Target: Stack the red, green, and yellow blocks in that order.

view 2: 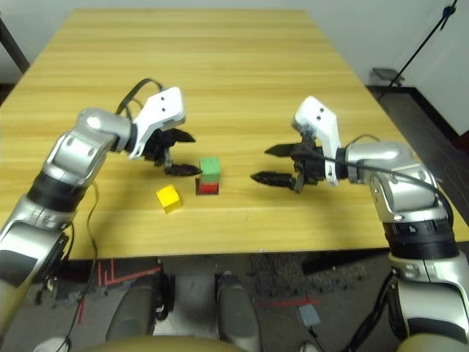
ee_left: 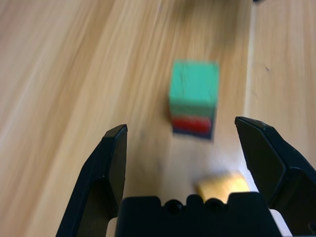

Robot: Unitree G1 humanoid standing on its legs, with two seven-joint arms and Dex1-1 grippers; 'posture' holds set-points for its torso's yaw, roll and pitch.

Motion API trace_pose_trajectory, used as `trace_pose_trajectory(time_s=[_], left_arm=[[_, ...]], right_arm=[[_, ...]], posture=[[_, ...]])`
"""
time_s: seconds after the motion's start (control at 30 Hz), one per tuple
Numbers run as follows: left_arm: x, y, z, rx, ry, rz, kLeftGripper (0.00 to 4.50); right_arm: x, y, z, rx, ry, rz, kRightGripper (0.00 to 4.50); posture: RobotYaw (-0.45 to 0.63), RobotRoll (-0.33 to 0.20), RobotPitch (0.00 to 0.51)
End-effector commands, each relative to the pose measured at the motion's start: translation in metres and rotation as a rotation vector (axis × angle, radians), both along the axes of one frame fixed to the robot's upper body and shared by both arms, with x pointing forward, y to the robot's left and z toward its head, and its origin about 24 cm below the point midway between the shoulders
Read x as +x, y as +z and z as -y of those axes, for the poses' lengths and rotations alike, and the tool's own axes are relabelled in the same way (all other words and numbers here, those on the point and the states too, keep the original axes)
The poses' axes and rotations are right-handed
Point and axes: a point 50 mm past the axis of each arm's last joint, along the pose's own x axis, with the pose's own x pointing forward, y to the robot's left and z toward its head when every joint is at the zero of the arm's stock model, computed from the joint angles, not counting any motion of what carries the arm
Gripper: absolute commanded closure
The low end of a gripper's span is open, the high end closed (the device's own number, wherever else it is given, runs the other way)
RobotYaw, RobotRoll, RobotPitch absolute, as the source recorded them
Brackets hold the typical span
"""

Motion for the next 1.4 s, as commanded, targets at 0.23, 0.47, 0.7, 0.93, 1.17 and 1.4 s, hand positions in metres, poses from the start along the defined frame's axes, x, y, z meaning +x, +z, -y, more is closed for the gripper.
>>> trace_pose_trajectory(time_s=[0.23,0.47,0.7,0.93,1.17,1.4], left_arm=[[-0.023,-0.033,-0.004,-0.002,0.223,-0.089,0.04],[-0.021,-0.048,-0.003,0.011,0.217,-0.101,0.04],[-0.03,-0.058,-0.003,0.034,0.179,-0.144,0.04],[-0.034,-0.069,-0.001,0.05,0.156,-0.17,0.04],[-0.035,-0.088,-0.002,0.056,0.152,-0.178,0.97],[-0.026,-0.067,0.002,0.025,0.116,-0.095,2.5]], right_arm=[[0.009,0.0,-0.008,-0.005,0.052,-0.004,0.0],[0.011,0.002,-0.008,-0.013,0.069,-0.009,0.0],[0.006,0.002,-0.005,-0.022,0.067,-0.022,0.0],[0.003,0.0,-0.005,-0.019,0.063,-0.033,0.0],[0.002,-0.002,-0.004,-0.019,0.053,-0.036,0.0],[0.002,-0.003,-0.004,-0.01,0.045,-0.032,0.0]], posture=[[0.19,-0.082,0.091],[0.18,-0.1,0.103],[0.17,-0.106,0.107],[0.16,-0.107,0.115],[0.16,-0.101,0.116],[0.16,-0.097,0.102]])
